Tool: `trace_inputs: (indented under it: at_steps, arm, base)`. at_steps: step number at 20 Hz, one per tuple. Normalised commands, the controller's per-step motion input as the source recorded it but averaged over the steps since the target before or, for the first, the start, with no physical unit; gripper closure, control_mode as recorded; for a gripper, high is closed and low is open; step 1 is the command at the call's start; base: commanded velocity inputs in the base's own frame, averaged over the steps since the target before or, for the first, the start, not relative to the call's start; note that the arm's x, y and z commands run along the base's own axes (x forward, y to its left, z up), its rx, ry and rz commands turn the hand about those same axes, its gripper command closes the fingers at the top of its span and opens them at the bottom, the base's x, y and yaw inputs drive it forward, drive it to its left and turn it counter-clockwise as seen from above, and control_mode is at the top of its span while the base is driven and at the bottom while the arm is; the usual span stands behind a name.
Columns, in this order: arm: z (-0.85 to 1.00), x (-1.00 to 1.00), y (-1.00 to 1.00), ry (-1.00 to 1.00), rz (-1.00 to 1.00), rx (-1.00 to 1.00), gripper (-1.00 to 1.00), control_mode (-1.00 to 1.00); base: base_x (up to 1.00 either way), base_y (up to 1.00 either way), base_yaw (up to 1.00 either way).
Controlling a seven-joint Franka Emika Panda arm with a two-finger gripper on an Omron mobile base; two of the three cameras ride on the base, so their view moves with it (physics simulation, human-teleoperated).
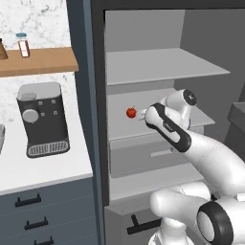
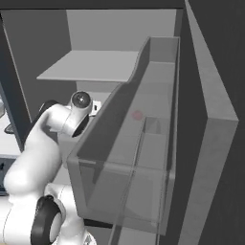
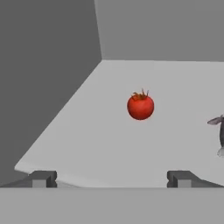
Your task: Place one tomato and one fish in each tupperware on the nearby counter, to pack two identical lunches.
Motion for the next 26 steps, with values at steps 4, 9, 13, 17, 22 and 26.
trace_inputs:
  at_steps: [4,9,13,17,22,26]
  arm:
    - [-0.25,0.58,0.26,0.0,-0.06,-0.04,-1.0,-1.0]
    - [-0.04,0.44,0.23,0.0,-0.08,-0.01,-1.0,-1.0]
    - [-0.1,0.51,0.01,0.0,-0.04,0.0,-1.0,-1.0]
    - [-0.23,0.5,-0.01,0.0,-0.01,-0.01,-1.0,-1.0]
    - [-0.27,0.33,-0.05,0.1,-0.06,-0.02,-1.0,-1.0]
    - [-0.05,0.31,-0.01,0.02,-0.04,-0.02,-1.0,-1.0]
  base:
    - [0.0,0.0,0.0]
    - [0.0,0.0,0.0]
    - [0.0,0.0,0.0]
    - [0.0,0.0,0.0]
    - [0.0,0.0,0.0]
    - [0.0,0.0,0.0]
